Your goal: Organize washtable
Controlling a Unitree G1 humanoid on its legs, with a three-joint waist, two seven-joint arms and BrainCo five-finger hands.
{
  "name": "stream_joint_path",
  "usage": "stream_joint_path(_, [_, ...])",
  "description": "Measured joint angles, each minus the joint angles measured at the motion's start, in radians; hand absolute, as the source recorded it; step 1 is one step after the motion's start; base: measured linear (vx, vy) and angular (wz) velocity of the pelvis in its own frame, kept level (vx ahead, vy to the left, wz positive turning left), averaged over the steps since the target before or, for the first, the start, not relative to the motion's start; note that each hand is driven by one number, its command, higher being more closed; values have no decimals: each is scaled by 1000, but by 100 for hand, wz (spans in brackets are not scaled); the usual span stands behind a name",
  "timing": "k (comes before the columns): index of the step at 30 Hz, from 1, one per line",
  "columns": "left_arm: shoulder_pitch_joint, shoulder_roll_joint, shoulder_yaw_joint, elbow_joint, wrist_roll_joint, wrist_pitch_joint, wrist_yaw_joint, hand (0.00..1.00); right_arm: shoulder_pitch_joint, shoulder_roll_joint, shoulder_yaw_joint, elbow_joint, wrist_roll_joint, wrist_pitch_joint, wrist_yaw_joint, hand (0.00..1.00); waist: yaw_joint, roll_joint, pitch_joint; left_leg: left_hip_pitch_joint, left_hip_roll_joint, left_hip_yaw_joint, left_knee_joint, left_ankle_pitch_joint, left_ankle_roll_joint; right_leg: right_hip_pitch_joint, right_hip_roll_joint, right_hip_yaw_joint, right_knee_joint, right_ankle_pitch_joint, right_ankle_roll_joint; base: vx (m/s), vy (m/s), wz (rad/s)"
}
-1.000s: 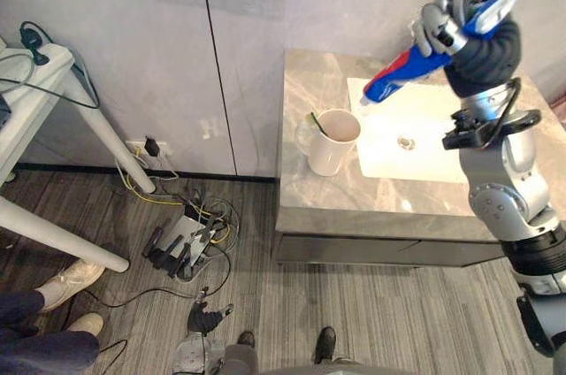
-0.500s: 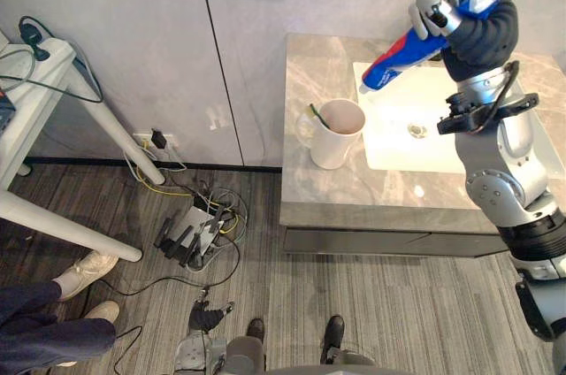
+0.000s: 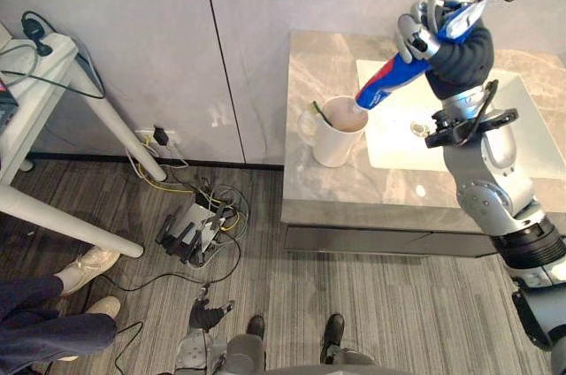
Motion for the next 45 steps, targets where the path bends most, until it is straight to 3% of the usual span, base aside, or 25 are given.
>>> stream_joint_path(17, [-2, 20, 10, -45, -3, -2, -1, 0, 34, 70, -15, 51, 0, 20, -6, 100, 25, -52, 24, -28, 0, -49, 11, 2, -2, 3, 1, -27, 3, 0, 0, -10, 1, 9])
stream_joint_path(26, [-2, 40, 47, -49, -7, -2, -1, 0, 116, 108, -117, 51, 0, 19, 0, 100, 23, -103, 25, -26, 1, -50, 11, 2, -2, 4, 1, -27, 5, 0, 0, 0, 0, 0])
stream_joint_path(45, [2, 81, 62, -28, -27, 0, -3, 0, 178, 141, -137, 82, -1, 19, -1, 100, 25, -137, 23, -40, 0, -63, 16, 6, -8, 2, 2, -34, 5, 0, 0, -15, 0, 1])
